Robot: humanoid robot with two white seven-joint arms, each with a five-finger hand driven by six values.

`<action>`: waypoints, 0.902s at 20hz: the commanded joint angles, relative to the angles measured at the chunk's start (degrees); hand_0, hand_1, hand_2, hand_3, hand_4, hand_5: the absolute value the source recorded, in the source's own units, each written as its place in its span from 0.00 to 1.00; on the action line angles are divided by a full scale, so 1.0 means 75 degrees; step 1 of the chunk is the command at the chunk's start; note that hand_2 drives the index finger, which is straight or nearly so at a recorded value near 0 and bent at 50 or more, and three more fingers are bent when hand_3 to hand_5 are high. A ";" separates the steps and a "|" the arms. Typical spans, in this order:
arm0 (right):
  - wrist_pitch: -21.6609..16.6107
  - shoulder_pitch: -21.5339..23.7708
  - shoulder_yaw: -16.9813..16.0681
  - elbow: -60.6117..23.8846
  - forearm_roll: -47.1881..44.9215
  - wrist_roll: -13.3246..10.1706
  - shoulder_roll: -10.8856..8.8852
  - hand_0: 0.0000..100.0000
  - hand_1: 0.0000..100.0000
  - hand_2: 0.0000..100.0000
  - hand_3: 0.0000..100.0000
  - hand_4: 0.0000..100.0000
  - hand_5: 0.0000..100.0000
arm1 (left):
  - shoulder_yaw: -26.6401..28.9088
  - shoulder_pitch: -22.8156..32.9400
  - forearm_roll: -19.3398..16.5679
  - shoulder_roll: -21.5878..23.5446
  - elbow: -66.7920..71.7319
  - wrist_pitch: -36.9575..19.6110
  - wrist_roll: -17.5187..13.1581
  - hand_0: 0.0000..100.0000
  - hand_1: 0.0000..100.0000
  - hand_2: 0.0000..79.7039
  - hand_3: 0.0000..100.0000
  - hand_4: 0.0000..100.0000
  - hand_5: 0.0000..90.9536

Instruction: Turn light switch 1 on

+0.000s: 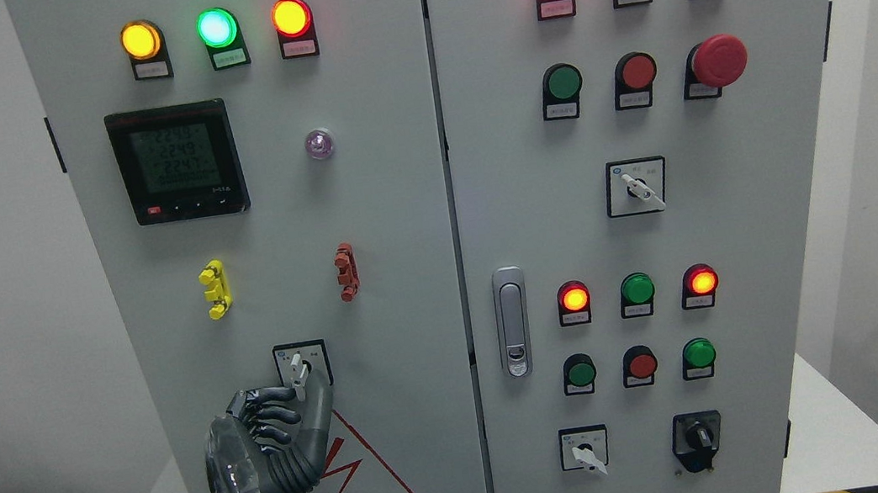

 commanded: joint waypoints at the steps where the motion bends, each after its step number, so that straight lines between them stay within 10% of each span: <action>1: 0.0004 0.0000 0.0152 0.0000 -0.0199 0.0005 0.0000 0.12 0.39 0.00 0.00 0.00 0.00 | 0.0001 -0.0076 0.0012 -0.0018 0.0024 0.0061 -0.0003 0.17 0.48 0.68 0.77 0.83 0.82; 18: 0.0004 0.0000 0.0152 0.0000 -0.0199 0.0005 0.0000 0.12 0.39 0.00 0.00 0.00 0.00 | 0.0047 -0.0193 0.0023 -0.0018 0.0060 0.0225 -0.0015 0.20 0.45 0.69 0.78 0.83 0.83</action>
